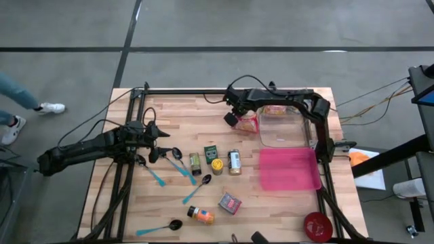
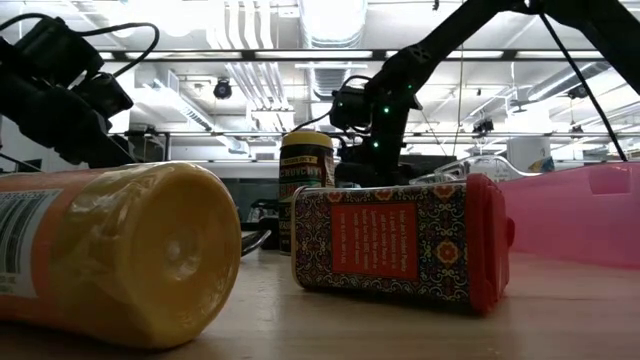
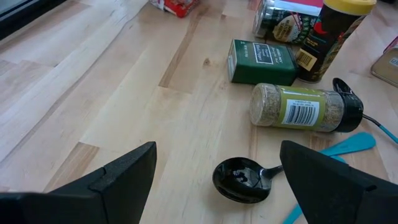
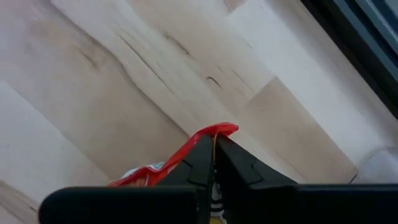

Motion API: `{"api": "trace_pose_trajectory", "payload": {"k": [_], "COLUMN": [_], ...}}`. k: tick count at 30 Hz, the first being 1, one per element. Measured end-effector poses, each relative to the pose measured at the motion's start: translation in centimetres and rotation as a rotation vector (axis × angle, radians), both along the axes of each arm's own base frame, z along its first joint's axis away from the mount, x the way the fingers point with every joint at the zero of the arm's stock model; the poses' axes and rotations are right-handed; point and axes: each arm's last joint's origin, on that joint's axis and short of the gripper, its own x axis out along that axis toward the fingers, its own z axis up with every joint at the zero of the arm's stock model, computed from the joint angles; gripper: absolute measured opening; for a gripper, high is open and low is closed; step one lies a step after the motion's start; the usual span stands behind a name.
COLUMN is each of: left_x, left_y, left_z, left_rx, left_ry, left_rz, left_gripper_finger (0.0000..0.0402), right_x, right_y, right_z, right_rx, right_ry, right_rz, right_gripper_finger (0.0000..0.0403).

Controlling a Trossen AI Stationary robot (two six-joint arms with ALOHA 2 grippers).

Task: Pick & Place Food Item
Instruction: Put the red noodle pack into the top transparent bin

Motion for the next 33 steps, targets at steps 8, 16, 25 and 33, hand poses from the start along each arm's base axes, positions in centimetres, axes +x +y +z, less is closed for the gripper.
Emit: {"api": "trace_pose_trajectory", "payload": {"k": [8,16,25,33], "left_x": [0.0,0.0,0.0,0.0], "left_y": [0.0,0.0,0.0,0.0], "left_z": [0.0,0.0,0.0,0.0], "left_rx": [0.0,0.0,0.0,0.0], "left_ry": [0.0,0.0,0.0,0.0], "left_rz": [0.0,0.0,0.0,0.0], "left_gripper_finger": [0.0345,0.0345,0.0345,0.0345], "right_x": [1.0,1.2,0.8,0.6], "right_y": [2.8,5.6,6.5,6.2], "right_z": [1.5,4.6,6.1,6.0], "right_rx": [-0.18,-0.359,-0.295,-0.217], "right_ry": [0.032,0.016,-0.054,-0.068], "right_rz": [0.026,0.03,0.05,0.08], "right_gripper_finger": [0.0013,0.0013,0.0013,0.0013]}}
